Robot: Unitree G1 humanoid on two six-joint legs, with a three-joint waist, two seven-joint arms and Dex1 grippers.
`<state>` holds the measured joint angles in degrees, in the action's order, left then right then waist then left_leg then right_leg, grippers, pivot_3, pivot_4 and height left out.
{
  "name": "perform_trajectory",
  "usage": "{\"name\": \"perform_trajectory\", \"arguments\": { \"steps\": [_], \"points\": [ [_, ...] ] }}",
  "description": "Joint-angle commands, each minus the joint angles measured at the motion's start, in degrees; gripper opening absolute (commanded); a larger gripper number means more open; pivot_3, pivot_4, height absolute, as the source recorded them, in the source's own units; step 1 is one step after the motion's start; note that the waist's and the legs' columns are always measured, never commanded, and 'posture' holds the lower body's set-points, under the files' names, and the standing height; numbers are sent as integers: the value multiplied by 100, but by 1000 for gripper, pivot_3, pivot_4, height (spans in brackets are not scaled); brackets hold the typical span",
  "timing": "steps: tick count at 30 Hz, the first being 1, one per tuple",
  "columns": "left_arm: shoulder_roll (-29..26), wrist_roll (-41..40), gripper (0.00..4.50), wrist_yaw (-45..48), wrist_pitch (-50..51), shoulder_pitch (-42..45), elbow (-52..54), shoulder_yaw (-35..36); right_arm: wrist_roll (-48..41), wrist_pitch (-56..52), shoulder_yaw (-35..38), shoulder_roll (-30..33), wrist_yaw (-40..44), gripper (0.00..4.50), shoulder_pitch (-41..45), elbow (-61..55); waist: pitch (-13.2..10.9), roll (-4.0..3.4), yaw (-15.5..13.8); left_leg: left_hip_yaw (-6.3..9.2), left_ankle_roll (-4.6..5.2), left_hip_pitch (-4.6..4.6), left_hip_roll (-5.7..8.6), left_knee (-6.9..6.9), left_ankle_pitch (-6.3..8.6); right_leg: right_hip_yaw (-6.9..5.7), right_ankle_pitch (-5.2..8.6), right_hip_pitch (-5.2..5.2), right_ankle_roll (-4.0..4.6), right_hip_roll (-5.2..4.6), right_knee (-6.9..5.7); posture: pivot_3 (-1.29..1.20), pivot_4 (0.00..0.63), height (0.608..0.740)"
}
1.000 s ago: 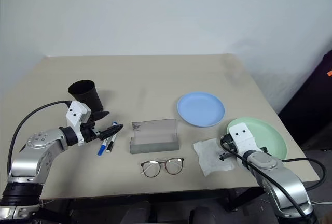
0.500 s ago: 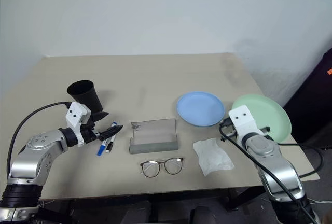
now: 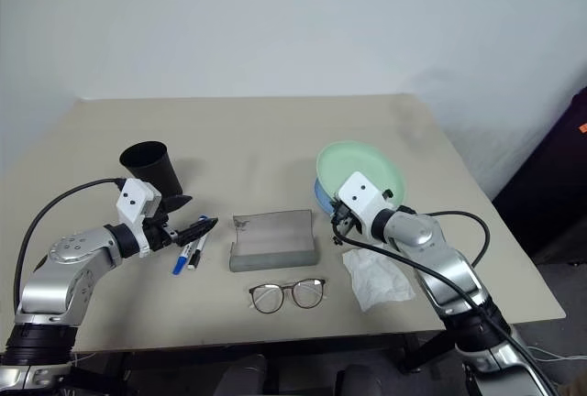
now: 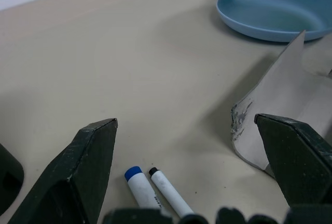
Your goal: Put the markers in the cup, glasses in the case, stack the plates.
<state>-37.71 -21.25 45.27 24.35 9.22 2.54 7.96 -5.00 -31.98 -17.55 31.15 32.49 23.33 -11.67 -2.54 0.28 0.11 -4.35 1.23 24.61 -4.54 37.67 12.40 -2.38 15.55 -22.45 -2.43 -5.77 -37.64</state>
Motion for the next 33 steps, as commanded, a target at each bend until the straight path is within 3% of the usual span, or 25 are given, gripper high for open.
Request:
{"name": "perform_trajectory", "arguments": {
  "steps": [1,14,33],
  "points": [
    [-4,-70,4500,-100,-47,-30,311,208,279,617,28,121,258,8,396,601,-1,-1,3,-1,0,0,0,0,0,0,0,-1,0,0,0,0,0,740],
    [52,-127,4500,-318,3,-308,585,356,405,1228,-124,-154,1067,8,731,1677,-1,-2,8,-3,-8,0,0,-6,-5,1,-13,-2,10,3,-1,0,0,740],
    [26,-128,4500,-350,41,-394,673,449,985,1549,-181,-242,1256,8,890,2293,-1,-2,5,-4,-13,-1,0,-7,-8,1,-15,-3,8,3,-4,0,0,740]
  ]
}}
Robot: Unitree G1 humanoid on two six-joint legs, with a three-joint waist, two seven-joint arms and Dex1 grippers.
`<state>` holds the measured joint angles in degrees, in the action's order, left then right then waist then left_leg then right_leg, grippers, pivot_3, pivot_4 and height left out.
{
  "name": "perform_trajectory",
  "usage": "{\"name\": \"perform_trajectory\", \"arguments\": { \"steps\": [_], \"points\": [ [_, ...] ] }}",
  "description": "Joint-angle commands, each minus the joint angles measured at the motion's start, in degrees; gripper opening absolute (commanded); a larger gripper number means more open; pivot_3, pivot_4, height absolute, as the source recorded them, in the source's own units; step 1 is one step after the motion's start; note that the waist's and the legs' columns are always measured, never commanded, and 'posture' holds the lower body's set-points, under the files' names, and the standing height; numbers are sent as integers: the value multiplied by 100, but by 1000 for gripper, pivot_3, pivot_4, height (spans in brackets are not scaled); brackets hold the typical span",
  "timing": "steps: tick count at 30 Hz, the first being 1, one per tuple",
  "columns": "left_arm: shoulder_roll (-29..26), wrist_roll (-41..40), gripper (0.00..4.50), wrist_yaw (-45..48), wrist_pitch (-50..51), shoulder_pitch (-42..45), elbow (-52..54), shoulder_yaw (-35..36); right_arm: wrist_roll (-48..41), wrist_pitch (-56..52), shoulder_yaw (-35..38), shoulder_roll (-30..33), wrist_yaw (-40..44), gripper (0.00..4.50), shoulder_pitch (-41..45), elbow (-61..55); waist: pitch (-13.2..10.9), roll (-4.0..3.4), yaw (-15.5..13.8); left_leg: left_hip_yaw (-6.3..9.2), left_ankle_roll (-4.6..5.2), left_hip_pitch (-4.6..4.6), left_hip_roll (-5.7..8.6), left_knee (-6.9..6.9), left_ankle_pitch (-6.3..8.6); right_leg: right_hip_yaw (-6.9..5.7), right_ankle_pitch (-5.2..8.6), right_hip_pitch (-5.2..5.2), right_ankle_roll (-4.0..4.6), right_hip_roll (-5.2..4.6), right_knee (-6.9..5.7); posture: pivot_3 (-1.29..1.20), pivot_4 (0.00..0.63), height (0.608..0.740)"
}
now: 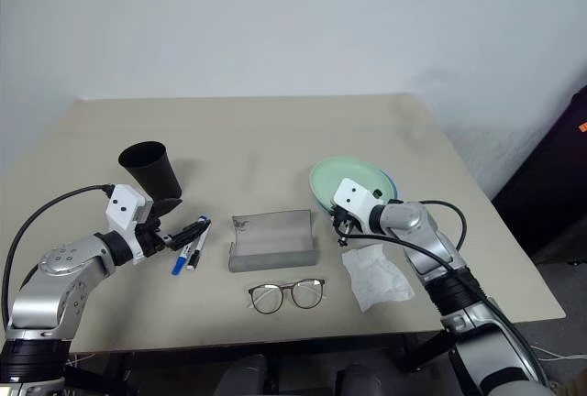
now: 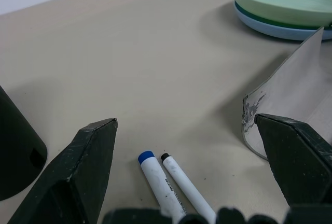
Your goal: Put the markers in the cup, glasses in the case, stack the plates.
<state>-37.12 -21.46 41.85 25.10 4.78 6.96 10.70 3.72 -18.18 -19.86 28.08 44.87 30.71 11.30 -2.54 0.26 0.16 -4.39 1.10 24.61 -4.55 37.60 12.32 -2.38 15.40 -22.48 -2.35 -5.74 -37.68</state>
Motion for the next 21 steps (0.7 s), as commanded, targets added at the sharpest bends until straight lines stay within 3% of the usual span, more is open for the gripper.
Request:
{"name": "perform_trajectory", "arguments": {
  "steps": [1,15,18,21],
  "points": [
    [-33,-103,4500,-8,-35,57,223,171,128,175,62,53,31,8,151,15,0,0,0,0,0,0,0,0,0,0,0,0,1,0,0,0,0,740],
    [-25,-82,4500,-2,-43,89,200,130,290,88,49,95,183,8,154,105,1,0,-1,0,-2,-1,0,0,-1,0,-1,1,0,0,-1,0,0,740],
    [-15,-75,4500,-10,-52,76,207,122,326,53,70,92,174,722,175,160,1,0,-1,0,-2,-1,0,2,-1,0,-1,2,0,0,-2,0,0,740],
    [-6,-73,4500,-17,-52,73,208,121,351,-17,153,163,177,1739,219,116,1,0,-1,0,-2,-1,0,2,-1,0,-1,1,0,0,-3,0,0,740]
  ]
}}
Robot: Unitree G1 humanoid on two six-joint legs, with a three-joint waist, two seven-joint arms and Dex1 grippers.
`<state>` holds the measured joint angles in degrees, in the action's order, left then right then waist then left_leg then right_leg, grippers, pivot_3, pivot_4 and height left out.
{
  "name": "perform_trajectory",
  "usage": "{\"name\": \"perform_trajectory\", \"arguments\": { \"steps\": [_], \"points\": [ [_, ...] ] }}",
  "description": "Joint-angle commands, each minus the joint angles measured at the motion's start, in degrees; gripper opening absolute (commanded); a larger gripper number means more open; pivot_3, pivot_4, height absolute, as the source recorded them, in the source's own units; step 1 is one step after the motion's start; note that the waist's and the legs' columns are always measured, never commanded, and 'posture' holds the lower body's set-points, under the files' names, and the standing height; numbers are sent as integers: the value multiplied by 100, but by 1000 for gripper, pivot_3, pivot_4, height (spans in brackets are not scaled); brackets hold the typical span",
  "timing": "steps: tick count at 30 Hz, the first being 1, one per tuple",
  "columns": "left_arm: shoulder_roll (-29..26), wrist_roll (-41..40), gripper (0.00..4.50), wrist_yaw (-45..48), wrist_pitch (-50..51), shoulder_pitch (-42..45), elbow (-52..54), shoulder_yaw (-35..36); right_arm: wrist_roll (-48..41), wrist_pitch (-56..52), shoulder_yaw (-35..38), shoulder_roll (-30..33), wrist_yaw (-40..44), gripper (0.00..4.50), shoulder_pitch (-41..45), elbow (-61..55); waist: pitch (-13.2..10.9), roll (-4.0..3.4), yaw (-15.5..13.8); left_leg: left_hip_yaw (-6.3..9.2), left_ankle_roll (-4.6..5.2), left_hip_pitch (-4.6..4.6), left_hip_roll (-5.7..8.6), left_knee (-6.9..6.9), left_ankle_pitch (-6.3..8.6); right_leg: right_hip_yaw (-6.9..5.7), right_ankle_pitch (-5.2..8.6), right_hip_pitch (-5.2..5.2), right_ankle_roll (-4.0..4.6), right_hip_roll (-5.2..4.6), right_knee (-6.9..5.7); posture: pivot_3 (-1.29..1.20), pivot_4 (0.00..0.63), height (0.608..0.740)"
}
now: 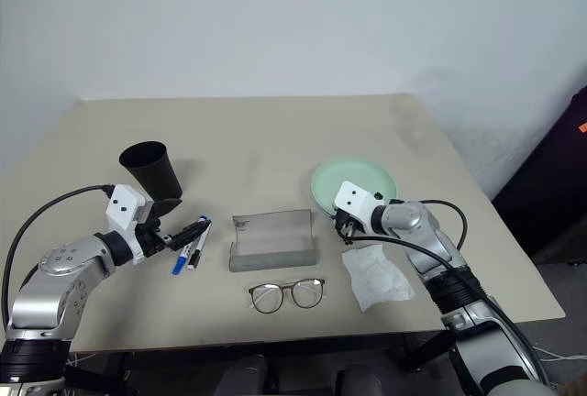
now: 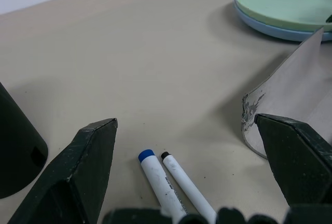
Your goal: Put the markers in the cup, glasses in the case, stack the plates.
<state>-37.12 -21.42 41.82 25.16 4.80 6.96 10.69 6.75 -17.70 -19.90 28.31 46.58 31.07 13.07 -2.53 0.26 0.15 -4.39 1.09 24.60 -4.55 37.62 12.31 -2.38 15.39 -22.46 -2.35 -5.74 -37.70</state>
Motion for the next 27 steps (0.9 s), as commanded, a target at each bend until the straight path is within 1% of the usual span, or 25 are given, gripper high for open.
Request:
{"name": "perform_trajectory", "arguments": {
  "steps": [1,4,7,12,17,22,27],
  "points": [
    [-4,-78,4500,-15,-59,71,206,122,59,-84,191,180,8,2069,190,-111,0,-1,0,0,0,0,0,0,0,0,0,-1,1,0,0,0,0,740],
    [0,-86,4500,-18,-52,47,234,125,-47,-298,370,325,38,3134,153,-519,-1,-1,1,0,0,1,0,-1,0,0,0,-2,0,0,0,0,0,740],
    [-4,-85,4500,-12,-61,51,205,134,-525,-939,768,444,245,4176,61,-1266,-2,-3,1,0,-1,1,0,-3,0,1,-1,-3,0,0,1,0,0,740],
    [-11,-95,4500,9,-61,50,195,141,-1345,-2111,1305,840,669,4176,-487,-2686,1,1,-34,2,-1,1,0,-10,0,0,0,-3,2,-1,5,0,0,740],
    [-6,-94,4500,23,-46,104,167,111,-1774,-2608,1502,1230,756,4176,-1296,-3621,0,1,-33,0,0,1,1,-8,1,1,8,-3,6,-4,10,0,0,740],
    [-9,-73,4500,62,-38,151,121,59,-1963,-2926,1589,1401,549,4176,-2216,-3974,0,2,-34,4,0,-1,0,-8,1,0,15,-4,-5,-4,7,0,0,740],
    [3,-47,4500,87,-23,249,58,-2,-1835,-2813,1512,1344,235,4176,-2438,-3737,0,2,-26,5,0,-1,-1,-5,1,0,14,-5,-5,-4,5,0,0,740]
  ]
}}
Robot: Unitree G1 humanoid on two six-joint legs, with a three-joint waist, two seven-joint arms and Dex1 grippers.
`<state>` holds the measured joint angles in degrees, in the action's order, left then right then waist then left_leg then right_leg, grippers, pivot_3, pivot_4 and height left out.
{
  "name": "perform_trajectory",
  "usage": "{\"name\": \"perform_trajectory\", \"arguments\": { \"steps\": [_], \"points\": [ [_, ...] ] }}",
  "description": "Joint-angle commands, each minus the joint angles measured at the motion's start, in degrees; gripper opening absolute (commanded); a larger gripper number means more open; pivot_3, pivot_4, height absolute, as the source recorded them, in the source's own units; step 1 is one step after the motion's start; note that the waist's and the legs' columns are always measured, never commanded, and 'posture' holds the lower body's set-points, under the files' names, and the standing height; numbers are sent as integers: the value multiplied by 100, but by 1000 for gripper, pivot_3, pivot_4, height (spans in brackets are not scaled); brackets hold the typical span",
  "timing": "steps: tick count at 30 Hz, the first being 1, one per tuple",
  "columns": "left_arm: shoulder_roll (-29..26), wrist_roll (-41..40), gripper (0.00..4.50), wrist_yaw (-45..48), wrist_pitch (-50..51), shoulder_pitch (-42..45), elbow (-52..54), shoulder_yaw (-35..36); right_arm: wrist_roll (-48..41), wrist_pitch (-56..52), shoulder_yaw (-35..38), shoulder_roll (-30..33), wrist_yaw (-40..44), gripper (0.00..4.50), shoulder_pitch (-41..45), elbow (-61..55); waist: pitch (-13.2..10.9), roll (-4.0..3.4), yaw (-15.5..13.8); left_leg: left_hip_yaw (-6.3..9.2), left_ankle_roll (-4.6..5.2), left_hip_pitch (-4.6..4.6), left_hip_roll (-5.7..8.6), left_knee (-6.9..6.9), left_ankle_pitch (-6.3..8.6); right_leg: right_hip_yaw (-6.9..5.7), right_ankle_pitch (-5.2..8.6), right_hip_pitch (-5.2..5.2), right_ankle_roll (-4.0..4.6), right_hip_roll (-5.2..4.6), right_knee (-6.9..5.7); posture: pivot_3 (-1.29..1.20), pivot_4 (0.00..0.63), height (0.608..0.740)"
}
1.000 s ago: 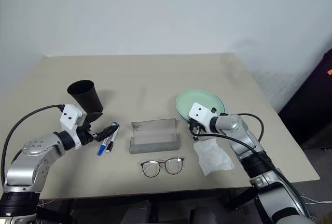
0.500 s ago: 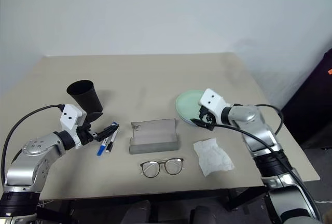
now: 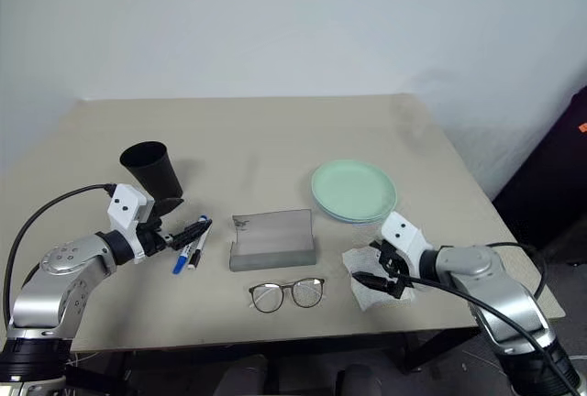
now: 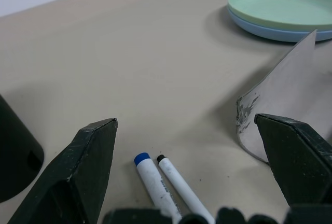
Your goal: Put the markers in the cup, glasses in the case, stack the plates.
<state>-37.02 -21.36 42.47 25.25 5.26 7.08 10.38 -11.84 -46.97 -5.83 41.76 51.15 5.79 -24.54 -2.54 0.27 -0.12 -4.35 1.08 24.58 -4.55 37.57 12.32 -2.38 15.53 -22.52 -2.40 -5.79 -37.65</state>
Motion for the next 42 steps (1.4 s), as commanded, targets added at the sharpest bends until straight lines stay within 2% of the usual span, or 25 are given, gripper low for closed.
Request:
{"name": "perform_trajectory", "arguments": {
  "steps": [1,7,16,19,29,36,42],
  "points": [
    [-7,-50,4500,26,-31,220,36,18,61,138,88,-29,-301,4176,103,110,0,1,-3,3,0,-1,0,0,0,0,-1,0,0,1,-1,0,0,740],
    [-17,-49,4500,51,-25,244,25,0,164,267,66,-275,-741,4176,244,700,0,1,-7,4,0,1,2,2,0,-2,-1,1,1,1,0,0,0,740],
    [-26,-43,4500,32,-29,169,53,38,-80,168,-79,-356,-683,4176,140,789,0,1,-5,4,0,1,2,4,0,-1,-1,3,1,2,1,0,0,740],
    [-26,-38,4500,19,-32,151,61,48,-152,131,-111,-365,-655,3581,165,751,0,1,-6,5,0,1,1,5,0,-1,-1,2,1,2,0,0,0,740],
    [-16,-23,4500,5,-56,175,26,42,-205,232,-199,-237,-512,27,189,592,0,1,-6,5,0,1,1,4,0,-1,-1,2,1,2,1,0,0,740],
    [1,-12,4500,9,-78,195,15,15,-357,76,-177,45,-217,27,330,434,0,1,-6,6,0,1,1,6,0,-1,-1,2,1,2,0,0,0,740],
    [-11,3,4500,35,-95,225,-18,-12,-711,-87,359,7,-220,27,1600,905,-2,-2,23,8,1,-1,0,7,0,-1,-3,-1,1,3,-3,0,0,740]
  ]
}}
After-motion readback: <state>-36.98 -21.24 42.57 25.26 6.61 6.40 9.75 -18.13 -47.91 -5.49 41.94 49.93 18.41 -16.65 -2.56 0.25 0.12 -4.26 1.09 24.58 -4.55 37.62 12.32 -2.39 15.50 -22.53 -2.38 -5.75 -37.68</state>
